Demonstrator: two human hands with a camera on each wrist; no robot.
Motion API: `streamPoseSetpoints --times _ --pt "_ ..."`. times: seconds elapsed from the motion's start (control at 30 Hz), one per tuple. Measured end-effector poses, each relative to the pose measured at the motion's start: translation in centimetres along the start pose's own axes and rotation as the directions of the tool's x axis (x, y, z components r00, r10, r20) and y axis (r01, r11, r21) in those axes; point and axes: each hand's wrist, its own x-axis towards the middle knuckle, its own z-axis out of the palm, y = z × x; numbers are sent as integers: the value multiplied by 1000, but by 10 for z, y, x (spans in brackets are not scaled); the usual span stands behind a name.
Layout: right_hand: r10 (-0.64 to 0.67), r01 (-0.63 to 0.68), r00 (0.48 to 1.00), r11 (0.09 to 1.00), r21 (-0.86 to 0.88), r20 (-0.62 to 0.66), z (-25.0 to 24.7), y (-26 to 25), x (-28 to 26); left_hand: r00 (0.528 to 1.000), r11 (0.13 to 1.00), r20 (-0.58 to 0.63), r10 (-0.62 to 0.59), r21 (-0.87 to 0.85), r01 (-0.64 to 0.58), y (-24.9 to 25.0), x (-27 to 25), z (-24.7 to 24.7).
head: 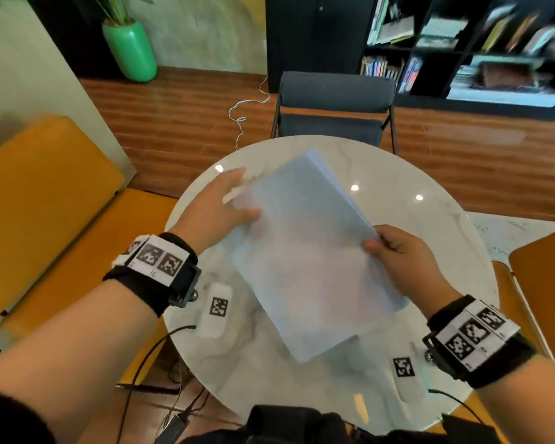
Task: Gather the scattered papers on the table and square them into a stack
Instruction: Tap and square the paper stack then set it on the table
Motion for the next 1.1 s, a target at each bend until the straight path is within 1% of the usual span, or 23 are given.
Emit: streamPoseSetpoints --times 0.03,0.07,0.1,0.13,0.17,0.23,0.3,0.37,0.4,0.43,0.5,0.57,0.63,0.73,0.8,0.83,0.87,1.0,1.1 --pt "54 -52 998 995 82 -19 2 3 -3 994 1000 -107 -5 18 7 -6 -1 4" --pt "112 -105 993 979 176 -35 5 5 -6 986 1000 -165 -23 0 24 -11 -5 10" --pt "168 -150 985 954 261 -49 7 7 -8 985 997 -166 -50 -68 39 -19 -8 17" --pt "218 -188 974 924 334 -56 10 10 -9 989 982 -122 -90 -179 67 -26 -13 26" --pt "265 -223 963 889 400 -52 14 13 -9 990 951 -51 -132 -289 112 -32 -19 36" --pt "350 -288 936 815 502 -31 23 20 -9 980 865 76 -182 -461 197 -44 -29 57" --pt "409 -342 912 772 536 -7 32 29 -7 973 798 115 -200 -557 230 -52 -36 74" --pt "449 -393 893 751 530 27 42 40 -5 969 748 109 -220 -619 240 -57 -39 83" --pt "467 -418 883 746 519 41 46 47 -4 969 737 109 -224 -631 241 -59 -40 86" --pt "483 -442 874 744 501 54 51 54 -3 968 755 112 -224 -609 245 -61 -40 89" --pt "512 -486 855 739 467 80 57 66 0 967 840 118 -224 -480 253 -67 -39 95" --pt "529 -516 842 729 449 107 63 75 4 960 889 125 -249 -365 278 -76 -35 101" --pt "534 -529 837 736 423 119 67 81 8 952 896 149 -269 -325 304 -84 -30 109" --pt "530 -526 843 776 349 93 73 88 15 942 911 169 -289 -254 325 -92 -19 119" --pt "515 -515 854 815 266 76 77 92 18 937 922 178 -300 -199 333 -98 -10 126" --pt "498 -501 865 844 192 71 78 92 20 936 929 182 -303 -162 332 -100 -7 129" --pt "489 -494 870 861 123 68 81 95 22 935 936 179 -306 -124 330 -104 -3 133" --pt "509 -510 859 860 4 58 88 101 26 934 944 133 -331 33 330 -120 2 144" --pt "489 -473 870 865 -167 65 90 106 23 939 932 84 -333 179 315 -121 1 152"
